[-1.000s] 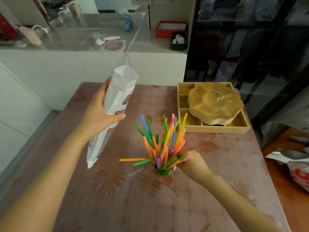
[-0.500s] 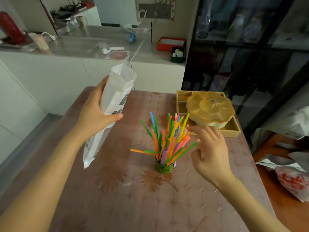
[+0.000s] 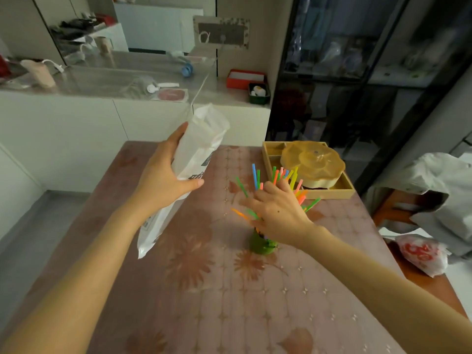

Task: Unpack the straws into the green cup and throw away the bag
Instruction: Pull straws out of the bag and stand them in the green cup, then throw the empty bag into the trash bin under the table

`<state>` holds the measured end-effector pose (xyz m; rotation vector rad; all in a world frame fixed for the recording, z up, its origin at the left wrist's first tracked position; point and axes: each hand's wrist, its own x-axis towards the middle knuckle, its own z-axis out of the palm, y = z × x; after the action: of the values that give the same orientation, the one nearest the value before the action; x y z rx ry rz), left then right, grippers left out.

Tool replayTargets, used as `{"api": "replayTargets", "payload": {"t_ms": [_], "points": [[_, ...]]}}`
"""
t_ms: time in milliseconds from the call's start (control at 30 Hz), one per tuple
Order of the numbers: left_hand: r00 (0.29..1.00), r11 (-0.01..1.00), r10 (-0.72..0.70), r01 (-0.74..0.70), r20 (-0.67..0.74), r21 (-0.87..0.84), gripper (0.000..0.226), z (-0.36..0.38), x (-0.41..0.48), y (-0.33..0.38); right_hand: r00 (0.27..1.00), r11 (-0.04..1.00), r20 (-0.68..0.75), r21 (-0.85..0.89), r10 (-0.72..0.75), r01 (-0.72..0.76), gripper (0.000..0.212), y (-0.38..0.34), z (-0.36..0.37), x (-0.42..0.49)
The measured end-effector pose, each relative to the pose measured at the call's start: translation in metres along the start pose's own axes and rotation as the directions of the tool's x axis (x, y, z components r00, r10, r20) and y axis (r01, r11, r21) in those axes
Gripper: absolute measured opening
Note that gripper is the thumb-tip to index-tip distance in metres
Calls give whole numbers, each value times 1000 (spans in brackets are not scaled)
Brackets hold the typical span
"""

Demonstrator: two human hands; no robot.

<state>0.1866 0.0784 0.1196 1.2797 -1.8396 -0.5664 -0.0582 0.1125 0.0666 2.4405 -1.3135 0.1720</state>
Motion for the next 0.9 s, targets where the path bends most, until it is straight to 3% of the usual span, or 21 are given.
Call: {"api": "replayTargets", "payload": {"t_ms": [67,100,200,300,367,467,533,567,633,700,800,867,900], "points": [[1000,999,9,-9,16,-37,103,-2,-1,0,997,998,51,-39,-57,59,12,-5,5,-1],[999,998,25,-24,20,-52,102,-3,-1,1,997,996,67,-73,-37,42,15,-7,7,0],[997,995,72,-68,40,-75,102,-4,-1,13,990,984,102,-160,99,-82,25,-2,8,2],[988,983,145,-138,61,-118,100,-4,1,34,984,967,37,-195,172,-162,12,3,-1,-3],[978,973,192,-179,77,-148,97,-5,0,54,972,972,-82,-65,220,-225,15,6,-18,-11],[968,954,236,-213,88,-210,92,-3,-8,88,878,892,-182,187,442,-411,24,11,-65,-35],[951,938,279,-240,135,-248,92,4,-19,114,791,769,-203,459,578,-444,27,12,-98,-62],[936,930,302,-247,183,-273,93,10,-26,127,765,650,-147,639,627,-411,30,11,-115,-79],[887,918,332,-226,322,-325,93,27,-41,148,767,279,44,917,640,-286,44,9,-141,-114],[795,932,316,-158,518,-326,96,51,-56,165,779,2,161,979,606,-204,65,10,-155,-152],[581,945,320,-145,748,-292,97,96,-83,186,727,-141,242,970,642,-199,88,12,-164,-212],[481,944,317,-79,817,-320,91,128,-105,203,684,-151,277,959,675,-239,99,14,-167,-256],[437,946,303,-33,847,-322,86,146,-118,211,657,-146,294,951,694,-271,94,13,-168,-280]]}}
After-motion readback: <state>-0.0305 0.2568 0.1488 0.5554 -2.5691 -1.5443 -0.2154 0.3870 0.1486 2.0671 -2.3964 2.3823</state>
